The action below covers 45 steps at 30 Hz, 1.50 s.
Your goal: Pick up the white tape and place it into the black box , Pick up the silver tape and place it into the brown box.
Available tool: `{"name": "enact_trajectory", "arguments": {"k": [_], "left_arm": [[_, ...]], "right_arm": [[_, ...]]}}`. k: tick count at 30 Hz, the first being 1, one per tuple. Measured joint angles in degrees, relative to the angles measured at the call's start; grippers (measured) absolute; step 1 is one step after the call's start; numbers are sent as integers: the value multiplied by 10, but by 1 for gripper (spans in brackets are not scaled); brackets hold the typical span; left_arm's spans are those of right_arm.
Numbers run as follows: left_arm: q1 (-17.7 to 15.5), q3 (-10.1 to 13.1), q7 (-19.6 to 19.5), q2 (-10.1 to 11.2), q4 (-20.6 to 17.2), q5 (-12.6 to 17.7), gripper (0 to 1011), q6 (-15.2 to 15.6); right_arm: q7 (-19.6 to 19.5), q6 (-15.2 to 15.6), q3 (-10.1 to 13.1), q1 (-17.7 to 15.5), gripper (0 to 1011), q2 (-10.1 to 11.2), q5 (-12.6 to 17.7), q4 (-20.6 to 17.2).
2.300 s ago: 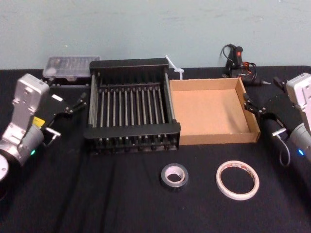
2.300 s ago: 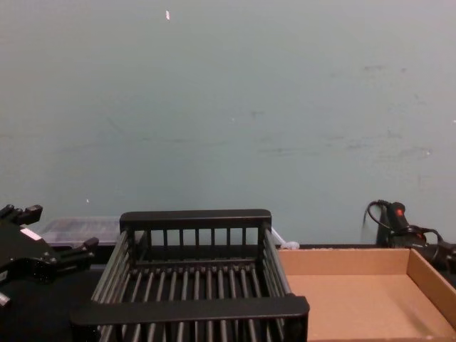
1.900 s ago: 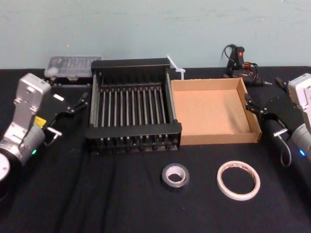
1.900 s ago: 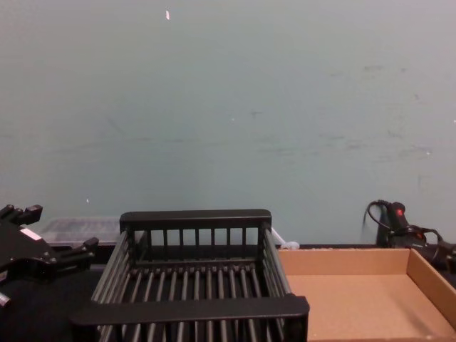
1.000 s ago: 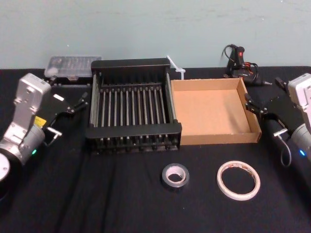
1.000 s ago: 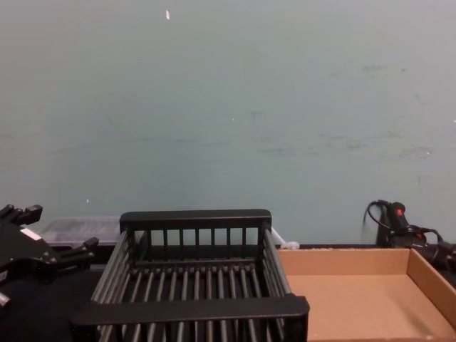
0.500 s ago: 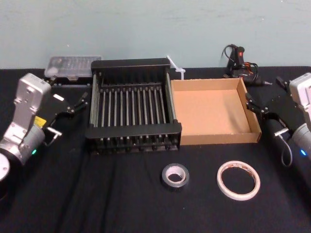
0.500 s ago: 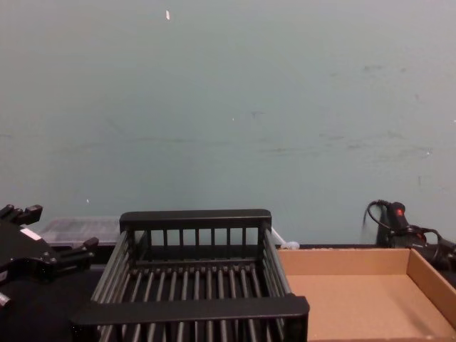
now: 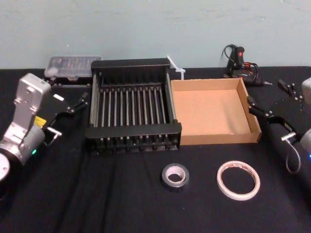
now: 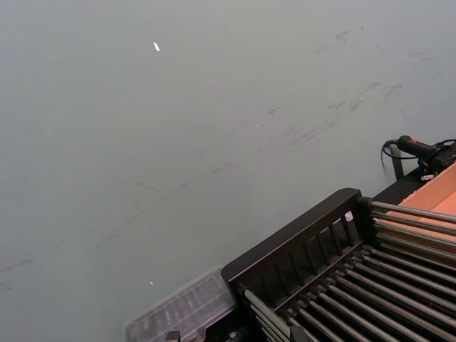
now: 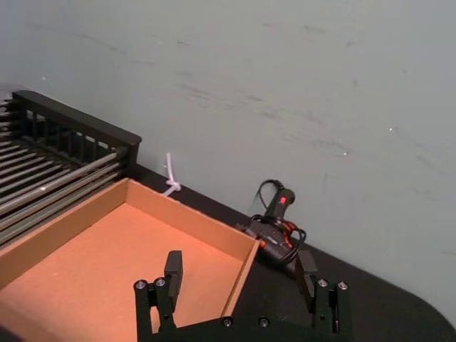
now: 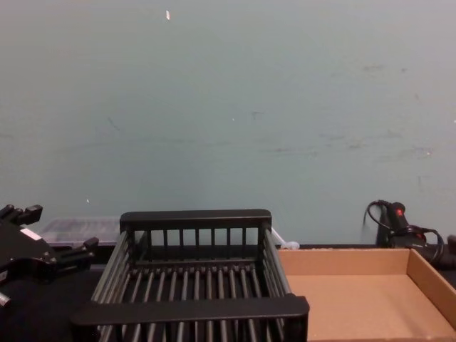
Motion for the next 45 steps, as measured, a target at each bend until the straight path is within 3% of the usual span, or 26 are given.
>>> {"name": "enact_trajectory", "arguments": {"k": [17,27,45], "left_arm": [[0,0,0,0,0,0,1001,0],[0,0,0,0,0,0,1001,0],[0,0,0,0,0,0,1001,0]], "right_arm": [[70,47,36,-82,1004,31,52,-74],[108,93,54,-132,1004,47,77,-122],[146,189,61,-136,1004,39,78,-116]]}}
